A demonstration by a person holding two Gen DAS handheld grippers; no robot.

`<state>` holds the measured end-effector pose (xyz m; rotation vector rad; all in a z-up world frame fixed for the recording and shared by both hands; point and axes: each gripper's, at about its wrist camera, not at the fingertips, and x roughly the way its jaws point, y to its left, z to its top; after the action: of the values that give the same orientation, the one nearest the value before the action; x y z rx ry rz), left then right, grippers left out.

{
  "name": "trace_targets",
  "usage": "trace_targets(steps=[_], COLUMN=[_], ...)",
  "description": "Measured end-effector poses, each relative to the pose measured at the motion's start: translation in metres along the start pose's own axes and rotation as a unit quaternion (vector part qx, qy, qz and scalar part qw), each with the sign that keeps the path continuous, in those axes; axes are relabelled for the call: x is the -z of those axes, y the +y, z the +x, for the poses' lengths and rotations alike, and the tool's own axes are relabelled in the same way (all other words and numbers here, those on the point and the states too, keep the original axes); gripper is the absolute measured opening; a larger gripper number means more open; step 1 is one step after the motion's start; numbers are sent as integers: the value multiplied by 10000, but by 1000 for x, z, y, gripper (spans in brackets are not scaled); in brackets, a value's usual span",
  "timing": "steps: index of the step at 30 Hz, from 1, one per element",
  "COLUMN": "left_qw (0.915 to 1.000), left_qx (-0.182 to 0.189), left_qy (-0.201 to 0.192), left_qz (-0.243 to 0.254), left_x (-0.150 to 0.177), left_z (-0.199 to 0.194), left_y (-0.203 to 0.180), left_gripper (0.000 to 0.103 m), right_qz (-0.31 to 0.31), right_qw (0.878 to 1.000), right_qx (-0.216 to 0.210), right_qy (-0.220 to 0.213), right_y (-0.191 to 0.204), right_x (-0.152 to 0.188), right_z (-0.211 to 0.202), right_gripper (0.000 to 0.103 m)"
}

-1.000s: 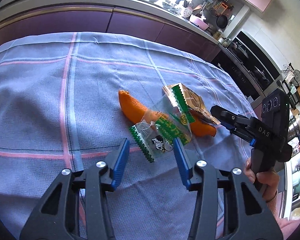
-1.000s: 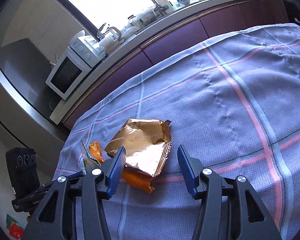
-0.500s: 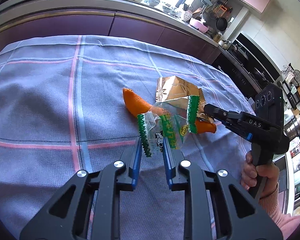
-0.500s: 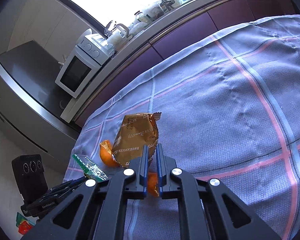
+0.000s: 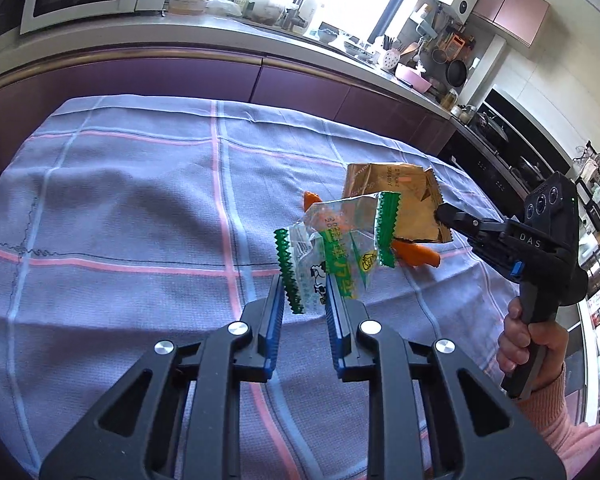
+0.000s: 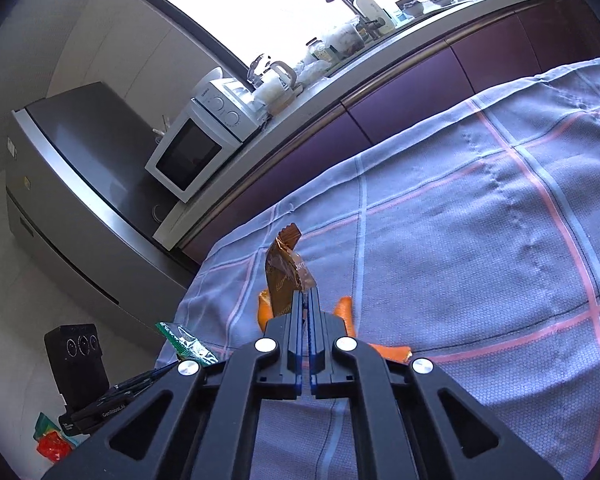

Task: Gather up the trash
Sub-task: 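Lift the green-edged wrapper with the left tool while the right tool reaches the orange peel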

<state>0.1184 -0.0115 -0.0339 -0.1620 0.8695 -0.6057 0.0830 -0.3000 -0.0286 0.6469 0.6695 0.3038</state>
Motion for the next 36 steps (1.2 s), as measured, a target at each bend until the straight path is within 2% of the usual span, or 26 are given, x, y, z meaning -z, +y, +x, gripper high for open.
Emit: trace_targets(steps=[9,16,20,21,22,24,26,27,28,36], left_qw=[9993,9986,9983,9982,9982,9981,9981,9982,9982,9986], left_qx=[-291,-374,-405,-414,-419,-412,-412,-402,-396,-359], left_qy=[-211,-292,-292,-287,-281,-277,-276,-273,-268,-187], left_qz=[-82,-224,-311,-325,-335,-357,-358,-354,-351,-338], left_x=[9,21,27,28,29,31,33,33,33,33], left_z=[-33,-50,-56,-57,-57,-59,-60,-59,-59,-54], left_y=[21,38,44,46,47,48,48,48,48,48], left_gripper=[21,21,21,21,21,21,21,21,21,21], right_qz=[-171,-325,-206,-148,-127,-216,-283,-322,-353,-233], right_qw=[9993,9989,9990,9985,9985,9983,9983,9982,9978,9950], right_qx=[-250,-349,-220,-289,-248,-78,110,219,332,244], right_qy=[-222,-24,317,433,472,530,489,462,463,942], right_y=[25,41,33,31,30,31,29,28,27,15], right_x=[-6,0,8,11,14,20,22,23,23,34], right_z=[-11,1,21,26,29,34,35,35,36,52], right_gripper=[2,2,10,20,25,26,31,42,45,42])
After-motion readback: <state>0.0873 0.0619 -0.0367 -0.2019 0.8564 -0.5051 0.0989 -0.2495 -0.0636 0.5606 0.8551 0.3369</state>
